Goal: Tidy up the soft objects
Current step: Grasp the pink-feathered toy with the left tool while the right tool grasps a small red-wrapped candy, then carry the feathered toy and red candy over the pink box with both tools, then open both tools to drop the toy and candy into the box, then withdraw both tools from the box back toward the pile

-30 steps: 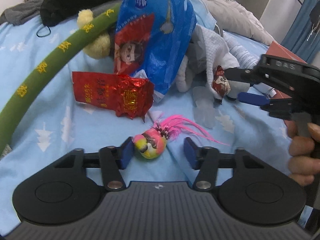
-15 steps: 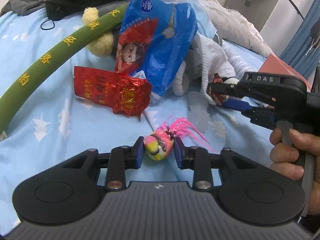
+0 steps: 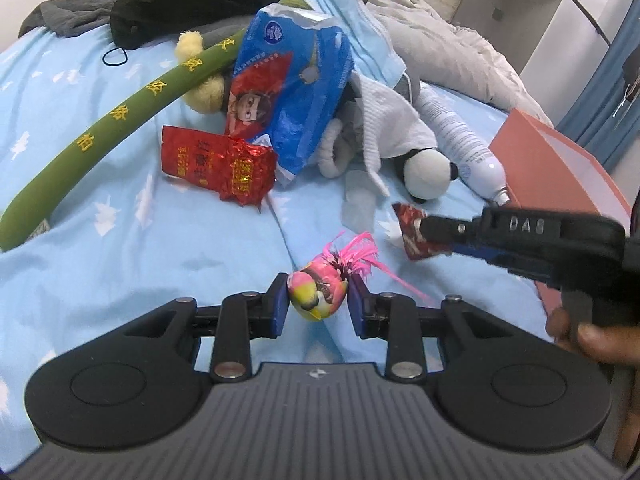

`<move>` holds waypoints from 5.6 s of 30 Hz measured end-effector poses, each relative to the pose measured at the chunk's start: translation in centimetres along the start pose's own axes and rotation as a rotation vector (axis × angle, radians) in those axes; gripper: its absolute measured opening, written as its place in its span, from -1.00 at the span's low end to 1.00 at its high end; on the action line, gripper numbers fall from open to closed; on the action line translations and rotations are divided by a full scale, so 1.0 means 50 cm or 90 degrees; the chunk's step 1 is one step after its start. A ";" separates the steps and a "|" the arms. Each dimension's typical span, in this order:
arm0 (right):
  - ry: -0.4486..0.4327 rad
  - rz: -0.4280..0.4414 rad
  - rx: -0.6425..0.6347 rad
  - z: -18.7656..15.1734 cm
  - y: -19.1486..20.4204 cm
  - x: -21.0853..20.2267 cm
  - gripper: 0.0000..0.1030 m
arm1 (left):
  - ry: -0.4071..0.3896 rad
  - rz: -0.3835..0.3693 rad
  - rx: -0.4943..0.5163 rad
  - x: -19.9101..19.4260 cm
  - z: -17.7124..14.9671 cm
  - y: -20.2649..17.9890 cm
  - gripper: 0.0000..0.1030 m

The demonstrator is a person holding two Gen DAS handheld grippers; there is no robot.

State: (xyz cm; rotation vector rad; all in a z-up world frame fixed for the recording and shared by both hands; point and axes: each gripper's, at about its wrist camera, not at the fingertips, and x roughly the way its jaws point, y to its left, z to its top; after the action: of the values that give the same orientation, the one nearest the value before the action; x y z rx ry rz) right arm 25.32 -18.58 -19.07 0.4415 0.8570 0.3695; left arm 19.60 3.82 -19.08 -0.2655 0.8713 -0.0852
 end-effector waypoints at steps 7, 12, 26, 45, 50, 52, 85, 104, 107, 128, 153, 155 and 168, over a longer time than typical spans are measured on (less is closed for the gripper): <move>0.015 -0.021 -0.056 -0.046 0.022 -0.068 -0.44 | -0.002 0.020 0.002 -0.043 -0.029 -0.017 -0.30; 0.033 -0.033 -0.092 -0.086 0.038 -0.113 -0.50 | -0.007 0.014 -0.002 -0.077 -0.046 -0.032 -0.30; 0.025 -0.062 -0.137 -0.112 0.062 -0.224 -0.54 | -0.022 -0.009 -0.016 -0.174 -0.032 -0.083 -0.30; -0.136 -0.096 -0.192 -0.015 0.113 -0.442 -0.54 | -0.073 -0.076 0.035 -0.302 0.086 -0.197 -0.30; -0.172 -0.111 -0.169 -0.009 0.098 -0.478 -0.54 | -0.078 -0.100 0.092 -0.306 0.114 -0.251 -0.30; -0.183 -0.124 -0.163 -0.007 0.089 -0.494 -0.54 | -0.081 -0.112 0.113 -0.308 0.119 -0.277 -0.30; -0.153 -0.246 -0.018 0.120 -0.209 -0.555 -0.54 | 0.030 -0.235 0.281 -0.045 0.187 -0.624 -0.30; -0.022 -0.283 0.039 0.133 -0.315 -0.461 -0.47 | 0.183 -0.206 0.268 0.133 0.199 -0.690 -0.06; -0.025 -0.282 0.050 0.132 -0.319 -0.465 -0.19 | 0.168 -0.209 0.276 0.123 0.197 -0.685 0.14; -0.158 -0.275 0.000 0.048 -0.221 -0.559 -0.15 | 0.040 -0.236 0.273 -0.050 0.153 -0.592 0.14; -0.217 -0.242 -0.087 -0.111 -0.059 -0.623 -0.15 | -0.092 -0.227 0.226 -0.297 0.012 -0.397 0.14; -0.219 -0.239 -0.088 -0.119 -0.050 -0.624 -0.15 | -0.097 -0.221 0.212 -0.310 0.005 -0.379 0.14; -0.185 -0.189 -0.117 -0.166 0.012 -0.575 -0.15 | -0.116 -0.162 0.168 -0.365 -0.037 -0.278 0.14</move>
State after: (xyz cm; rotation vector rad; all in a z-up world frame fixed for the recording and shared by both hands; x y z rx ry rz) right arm 1.39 -30.02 -5.19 0.1870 0.5866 0.1039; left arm 6.92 -6.61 -2.97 -0.1333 0.6331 -0.4034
